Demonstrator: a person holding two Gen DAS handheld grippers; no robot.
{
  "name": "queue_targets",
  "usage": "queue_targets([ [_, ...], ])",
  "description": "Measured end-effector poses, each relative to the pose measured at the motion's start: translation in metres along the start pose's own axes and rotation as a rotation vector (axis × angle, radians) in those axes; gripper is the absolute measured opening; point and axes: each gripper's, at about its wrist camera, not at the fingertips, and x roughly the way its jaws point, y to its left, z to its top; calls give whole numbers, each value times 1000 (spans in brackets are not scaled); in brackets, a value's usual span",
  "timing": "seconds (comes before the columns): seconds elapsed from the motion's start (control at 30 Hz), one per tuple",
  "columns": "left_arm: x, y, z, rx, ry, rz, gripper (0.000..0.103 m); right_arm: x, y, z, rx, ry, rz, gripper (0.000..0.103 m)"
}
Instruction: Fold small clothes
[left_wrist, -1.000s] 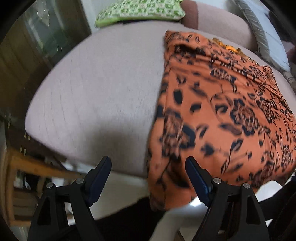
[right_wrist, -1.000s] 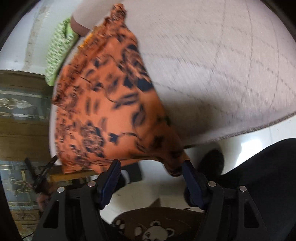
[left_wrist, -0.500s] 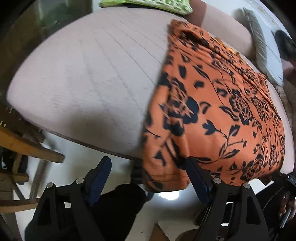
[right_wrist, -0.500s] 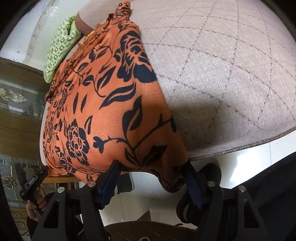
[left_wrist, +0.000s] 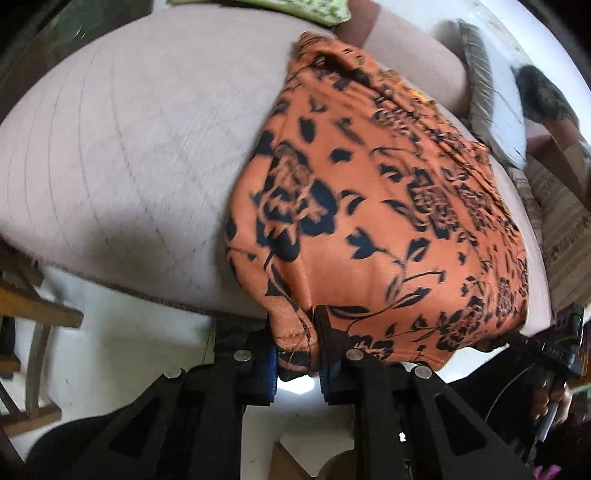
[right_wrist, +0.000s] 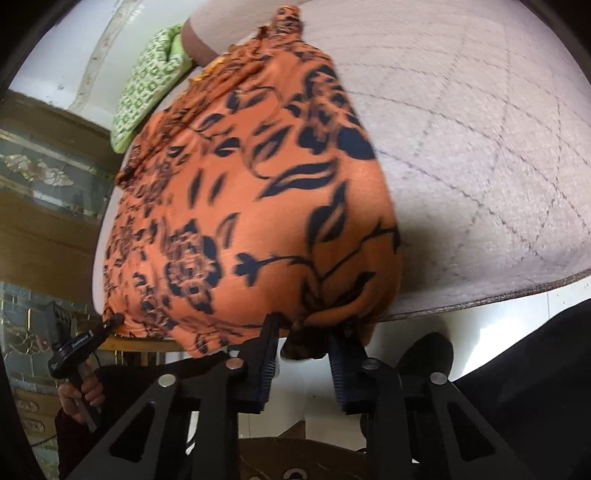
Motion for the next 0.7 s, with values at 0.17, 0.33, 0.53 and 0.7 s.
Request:
queue_targets([
  [0.17,-24,-5,15,17,-44,-51,17,-27,21,10,-34,-47,127,18],
  [0.33,-43,-9,27,17,-92,-90,17,-56,35,33,-9,-109,263,17],
  [0.53,-47,-21,34,52,-105,-90,17,-49,30,48,59,11,99,18],
  [0.7,-29,-12,28,28,-48,-7,19,-37,7,37,37,74,-94,68],
])
